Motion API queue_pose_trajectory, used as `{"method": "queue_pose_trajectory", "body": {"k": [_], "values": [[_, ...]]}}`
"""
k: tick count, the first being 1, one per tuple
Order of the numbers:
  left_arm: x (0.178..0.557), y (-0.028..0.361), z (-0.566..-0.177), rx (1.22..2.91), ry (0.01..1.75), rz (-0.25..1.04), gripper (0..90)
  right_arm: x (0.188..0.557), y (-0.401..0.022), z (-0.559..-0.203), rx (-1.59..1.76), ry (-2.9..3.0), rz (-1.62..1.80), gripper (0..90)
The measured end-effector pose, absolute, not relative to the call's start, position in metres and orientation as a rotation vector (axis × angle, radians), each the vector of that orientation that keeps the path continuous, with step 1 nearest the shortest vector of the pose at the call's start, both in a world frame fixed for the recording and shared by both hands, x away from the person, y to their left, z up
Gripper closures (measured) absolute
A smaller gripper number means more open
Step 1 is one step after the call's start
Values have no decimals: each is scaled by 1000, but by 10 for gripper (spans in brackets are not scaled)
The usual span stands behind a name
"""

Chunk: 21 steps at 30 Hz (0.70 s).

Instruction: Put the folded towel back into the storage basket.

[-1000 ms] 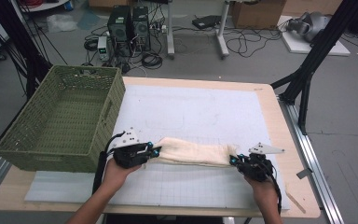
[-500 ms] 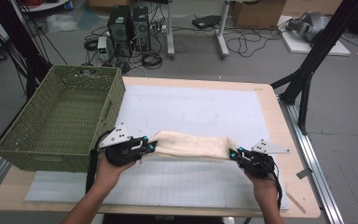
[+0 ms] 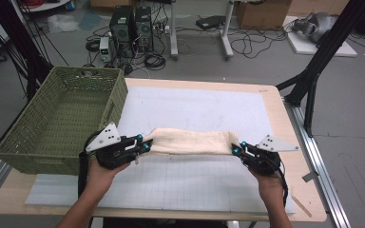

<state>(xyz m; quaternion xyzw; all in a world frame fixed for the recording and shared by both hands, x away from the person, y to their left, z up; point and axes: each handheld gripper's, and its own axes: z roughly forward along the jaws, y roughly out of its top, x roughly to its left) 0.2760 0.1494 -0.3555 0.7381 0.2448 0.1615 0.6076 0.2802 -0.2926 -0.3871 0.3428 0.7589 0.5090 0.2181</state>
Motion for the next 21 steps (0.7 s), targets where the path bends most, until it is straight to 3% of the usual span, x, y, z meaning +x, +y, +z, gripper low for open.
{"method": "queue_pose_trajectory", "body": {"k": [21], "values": [[257,196,-329,1611,616,511,811,342,-230,-327,758,2109,1388,809]]}}
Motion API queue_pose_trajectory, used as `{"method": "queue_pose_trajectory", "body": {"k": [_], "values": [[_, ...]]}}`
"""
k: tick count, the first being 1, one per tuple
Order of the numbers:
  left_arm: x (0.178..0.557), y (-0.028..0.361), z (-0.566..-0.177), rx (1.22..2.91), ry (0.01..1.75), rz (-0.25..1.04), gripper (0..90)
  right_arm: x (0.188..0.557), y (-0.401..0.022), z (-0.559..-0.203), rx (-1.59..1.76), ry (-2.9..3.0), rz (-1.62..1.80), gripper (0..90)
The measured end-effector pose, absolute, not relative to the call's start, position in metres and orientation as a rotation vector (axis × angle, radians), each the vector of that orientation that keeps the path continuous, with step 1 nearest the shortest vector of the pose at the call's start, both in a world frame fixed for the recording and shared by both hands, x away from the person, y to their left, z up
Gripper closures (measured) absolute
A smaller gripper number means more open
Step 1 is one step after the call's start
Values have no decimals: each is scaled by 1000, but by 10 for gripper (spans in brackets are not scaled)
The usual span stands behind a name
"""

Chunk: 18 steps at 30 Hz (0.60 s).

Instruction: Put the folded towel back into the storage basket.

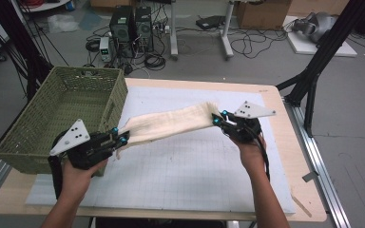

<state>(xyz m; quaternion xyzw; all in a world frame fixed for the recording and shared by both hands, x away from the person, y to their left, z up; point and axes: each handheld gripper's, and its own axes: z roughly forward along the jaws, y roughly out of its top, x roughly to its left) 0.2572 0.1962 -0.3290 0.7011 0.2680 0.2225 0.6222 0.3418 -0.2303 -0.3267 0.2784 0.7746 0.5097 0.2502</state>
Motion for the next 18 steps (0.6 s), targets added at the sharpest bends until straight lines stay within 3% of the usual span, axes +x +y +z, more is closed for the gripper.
{"method": "queue_pose_trajectory", "body": {"k": [18], "values": [[244,240,-323,1549,706,620,812,394,-154,-284,635,2119,1373,809]]}}
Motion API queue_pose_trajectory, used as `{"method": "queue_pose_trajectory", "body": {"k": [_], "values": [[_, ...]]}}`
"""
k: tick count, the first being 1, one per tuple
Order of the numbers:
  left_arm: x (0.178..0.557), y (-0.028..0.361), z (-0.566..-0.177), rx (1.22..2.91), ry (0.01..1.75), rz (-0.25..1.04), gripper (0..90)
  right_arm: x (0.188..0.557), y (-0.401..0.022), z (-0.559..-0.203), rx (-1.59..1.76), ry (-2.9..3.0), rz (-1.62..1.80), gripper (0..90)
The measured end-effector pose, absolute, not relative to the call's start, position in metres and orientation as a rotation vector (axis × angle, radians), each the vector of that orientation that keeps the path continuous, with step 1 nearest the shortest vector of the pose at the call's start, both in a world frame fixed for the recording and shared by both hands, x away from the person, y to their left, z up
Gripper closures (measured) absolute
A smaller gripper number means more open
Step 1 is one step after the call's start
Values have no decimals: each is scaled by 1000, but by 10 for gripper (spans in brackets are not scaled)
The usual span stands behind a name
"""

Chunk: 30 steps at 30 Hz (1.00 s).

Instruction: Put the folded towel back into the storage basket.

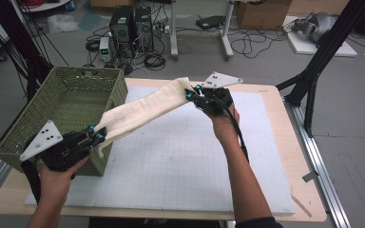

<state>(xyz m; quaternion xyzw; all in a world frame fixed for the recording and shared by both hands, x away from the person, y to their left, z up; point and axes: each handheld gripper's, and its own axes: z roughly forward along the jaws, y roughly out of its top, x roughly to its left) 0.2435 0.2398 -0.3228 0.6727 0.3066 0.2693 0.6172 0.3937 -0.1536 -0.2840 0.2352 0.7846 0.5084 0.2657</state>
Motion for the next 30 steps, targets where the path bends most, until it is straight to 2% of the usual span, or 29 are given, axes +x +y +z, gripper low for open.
{"method": "queue_pose_trajectory", "body": {"k": [14,30], "values": [[229,274,-318,1496,772,683,814,429,-84,-265,561,2136,1382,809],[219,311,-322,1439,886,767,814,465,17,-236,466,2153,1375,809]]}}
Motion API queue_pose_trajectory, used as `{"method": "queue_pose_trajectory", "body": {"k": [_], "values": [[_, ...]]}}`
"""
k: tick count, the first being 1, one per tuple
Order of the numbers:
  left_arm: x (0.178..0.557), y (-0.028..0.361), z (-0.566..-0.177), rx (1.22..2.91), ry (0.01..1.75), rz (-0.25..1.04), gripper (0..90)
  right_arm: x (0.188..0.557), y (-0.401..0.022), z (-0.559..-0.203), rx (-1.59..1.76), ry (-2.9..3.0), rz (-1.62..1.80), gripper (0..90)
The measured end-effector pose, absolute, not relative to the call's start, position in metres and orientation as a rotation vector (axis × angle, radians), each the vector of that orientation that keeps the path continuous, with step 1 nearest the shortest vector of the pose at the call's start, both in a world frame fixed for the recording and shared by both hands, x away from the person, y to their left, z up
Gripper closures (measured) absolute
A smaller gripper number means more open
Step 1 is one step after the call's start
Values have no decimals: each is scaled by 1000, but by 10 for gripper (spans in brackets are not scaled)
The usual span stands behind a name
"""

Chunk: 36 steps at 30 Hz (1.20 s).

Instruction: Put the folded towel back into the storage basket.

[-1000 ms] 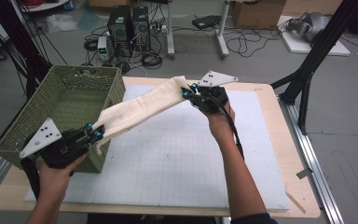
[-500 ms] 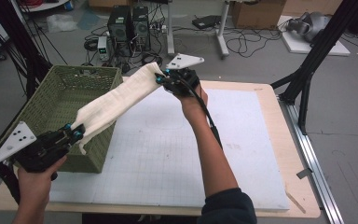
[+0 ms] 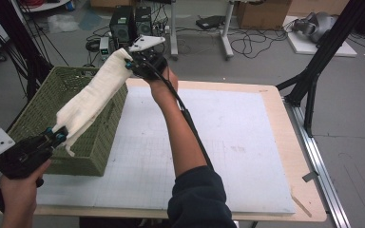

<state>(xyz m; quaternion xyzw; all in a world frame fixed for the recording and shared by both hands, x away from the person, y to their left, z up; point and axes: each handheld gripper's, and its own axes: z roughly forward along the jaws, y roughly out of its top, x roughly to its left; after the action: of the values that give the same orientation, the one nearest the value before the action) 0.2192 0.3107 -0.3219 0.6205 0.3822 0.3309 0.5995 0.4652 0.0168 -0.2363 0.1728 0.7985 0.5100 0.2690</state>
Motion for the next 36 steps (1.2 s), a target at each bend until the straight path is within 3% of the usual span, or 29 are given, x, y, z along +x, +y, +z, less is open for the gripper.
{"method": "queue_pose_trajectory", "body": {"k": [24,26,28,29,36], "values": [[217,342,-334,1411,1050,837,795,505,140,-260,442,2256,1304,809],[219,345,-334,1382,1078,825,665,506,151,-266,433,2244,1282,774],[218,350,-332,1319,1130,821,454,505,159,-273,449,2222,1236,538],[217,352,-331,1289,1140,829,383,504,161,-276,471,2205,1240,471],[214,354,-330,1257,1176,817,267,495,147,-282,469,2232,1278,414]]}}
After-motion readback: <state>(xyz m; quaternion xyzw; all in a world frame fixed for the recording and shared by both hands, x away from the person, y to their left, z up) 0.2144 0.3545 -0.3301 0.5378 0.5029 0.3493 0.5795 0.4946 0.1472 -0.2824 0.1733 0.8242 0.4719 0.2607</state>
